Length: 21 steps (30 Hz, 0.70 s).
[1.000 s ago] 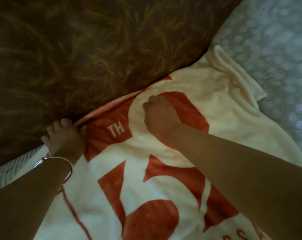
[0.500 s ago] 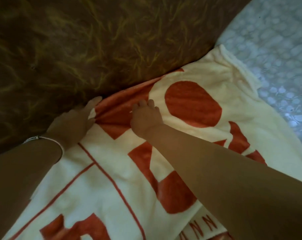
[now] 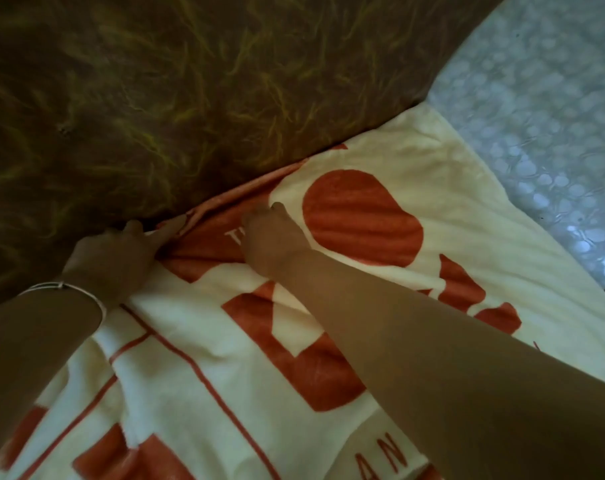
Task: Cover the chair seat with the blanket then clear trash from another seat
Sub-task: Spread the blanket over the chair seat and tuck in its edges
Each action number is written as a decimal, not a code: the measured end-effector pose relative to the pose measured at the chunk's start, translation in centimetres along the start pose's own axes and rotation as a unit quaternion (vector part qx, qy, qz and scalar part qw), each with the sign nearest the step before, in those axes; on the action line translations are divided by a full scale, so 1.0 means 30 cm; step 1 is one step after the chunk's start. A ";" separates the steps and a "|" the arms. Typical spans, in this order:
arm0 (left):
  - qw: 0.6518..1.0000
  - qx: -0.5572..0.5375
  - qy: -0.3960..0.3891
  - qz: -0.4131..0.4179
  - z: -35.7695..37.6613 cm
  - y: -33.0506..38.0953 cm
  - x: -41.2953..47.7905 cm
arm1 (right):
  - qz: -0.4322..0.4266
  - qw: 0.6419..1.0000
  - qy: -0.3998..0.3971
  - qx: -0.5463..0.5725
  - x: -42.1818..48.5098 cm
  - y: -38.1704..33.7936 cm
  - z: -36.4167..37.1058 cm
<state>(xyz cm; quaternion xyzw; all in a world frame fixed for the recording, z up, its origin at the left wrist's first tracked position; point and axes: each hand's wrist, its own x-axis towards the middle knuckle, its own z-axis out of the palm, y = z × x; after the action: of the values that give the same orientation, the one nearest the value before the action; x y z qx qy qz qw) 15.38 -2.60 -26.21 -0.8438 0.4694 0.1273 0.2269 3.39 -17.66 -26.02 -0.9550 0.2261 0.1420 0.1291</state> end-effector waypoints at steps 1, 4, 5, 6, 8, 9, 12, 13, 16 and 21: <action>0.999 0.037 0.024 0.003 -0.012 0.013 0.004 | 0.002 1.000 0.011 -0.001 0.000 0.032 -0.010; 0.987 0.056 0.139 0.053 -0.065 0.070 0.036 | 0.054 0.996 0.065 0.002 -0.025 0.174 -0.070; 0.982 0.047 0.165 0.083 -0.093 0.107 0.061 | 0.078 0.993 0.083 0.000 -0.036 0.244 -0.092; 0.980 0.028 0.163 0.112 -0.125 0.149 0.088 | 0.105 0.990 0.097 -0.004 -0.047 0.310 -0.108; 0.975 -0.032 0.150 0.157 -0.220 0.282 0.160 | 0.182 0.977 0.114 -0.002 -0.069 0.473 -0.134; 0.971 -0.068 0.157 0.166 -0.266 0.366 0.204 | 0.229 0.966 0.121 0.007 -0.086 0.567 -0.148; 0.962 -0.104 0.165 0.193 -0.387 0.614 0.351 | 0.344 0.932 0.117 0.002 -0.152 0.842 -0.176; 0.962 -0.094 0.157 0.200 -0.427 0.697 0.403 | 0.368 0.924 0.106 -0.005 -0.177 0.929 -0.182; 0.957 -0.096 0.160 0.223 -0.535 0.922 0.536 | 0.404 0.912 0.069 -0.001 -0.218 1.123 -0.182; 0.955 -0.101 0.171 0.220 -0.659 1.179 0.685 | 0.357 0.933 0.032 0.029 -0.194 1.273 -0.146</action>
<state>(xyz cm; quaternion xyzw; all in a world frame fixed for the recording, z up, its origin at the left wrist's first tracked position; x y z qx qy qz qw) -3.81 -43.75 -27.23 -0.7472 0.6600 0.0742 0.0231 -18.55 -49.73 -27.00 -0.8112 0.5602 0.1415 0.0902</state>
